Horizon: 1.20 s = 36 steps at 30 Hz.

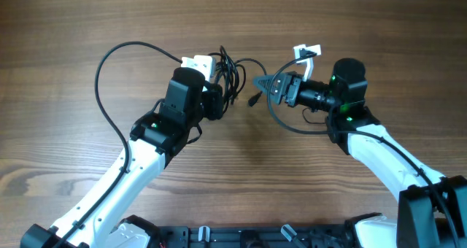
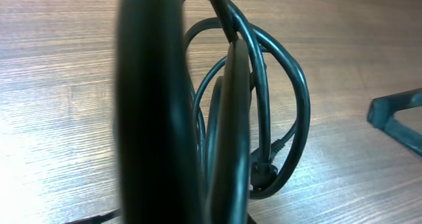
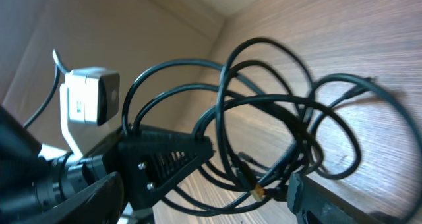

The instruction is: Untangle cables

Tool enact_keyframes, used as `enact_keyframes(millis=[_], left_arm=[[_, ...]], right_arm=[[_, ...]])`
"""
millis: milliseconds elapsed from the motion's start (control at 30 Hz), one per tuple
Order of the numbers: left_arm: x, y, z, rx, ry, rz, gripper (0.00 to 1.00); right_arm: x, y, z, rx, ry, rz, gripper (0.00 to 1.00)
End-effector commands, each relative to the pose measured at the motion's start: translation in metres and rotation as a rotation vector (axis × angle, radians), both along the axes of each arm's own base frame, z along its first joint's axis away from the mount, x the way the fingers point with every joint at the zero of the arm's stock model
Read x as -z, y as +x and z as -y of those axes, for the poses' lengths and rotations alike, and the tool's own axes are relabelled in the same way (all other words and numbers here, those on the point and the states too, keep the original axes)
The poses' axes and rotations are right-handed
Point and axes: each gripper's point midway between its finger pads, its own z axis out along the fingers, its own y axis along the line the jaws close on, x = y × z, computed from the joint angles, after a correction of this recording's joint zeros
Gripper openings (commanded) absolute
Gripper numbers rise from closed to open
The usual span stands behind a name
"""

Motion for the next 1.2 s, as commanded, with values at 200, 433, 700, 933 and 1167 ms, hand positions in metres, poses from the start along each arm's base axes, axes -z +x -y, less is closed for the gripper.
enact_keyframes(millis=[200,433,700,933,1167], left_arm=[[-0.006,-0.024,0.042,0.413,0.155,0.151,0.04],[-0.010,-0.024,0.046,0.429,0.138,0.164,0.04],[-0.015,-0.038,0.063,0.554,0.077,0.180,0.04],[-0.028,-0.036,0.064,0.547,0.063,0.223,0.04],[-0.067,-0.035,0.047,0.479,0.019,0.310,0.04]], right_arm=[[0.015,0.009,0.002,0.076,-0.059,-0.038,0.91],[0.044,0.022,0.020,0.225,-0.150,-0.133,0.91],[0.071,0.028,0.040,0.355,-0.246,-0.222,0.92],[0.089,0.030,0.058,0.457,-0.314,-0.290,0.92],[0.096,0.031,0.066,0.499,-0.345,-0.306,0.92]])
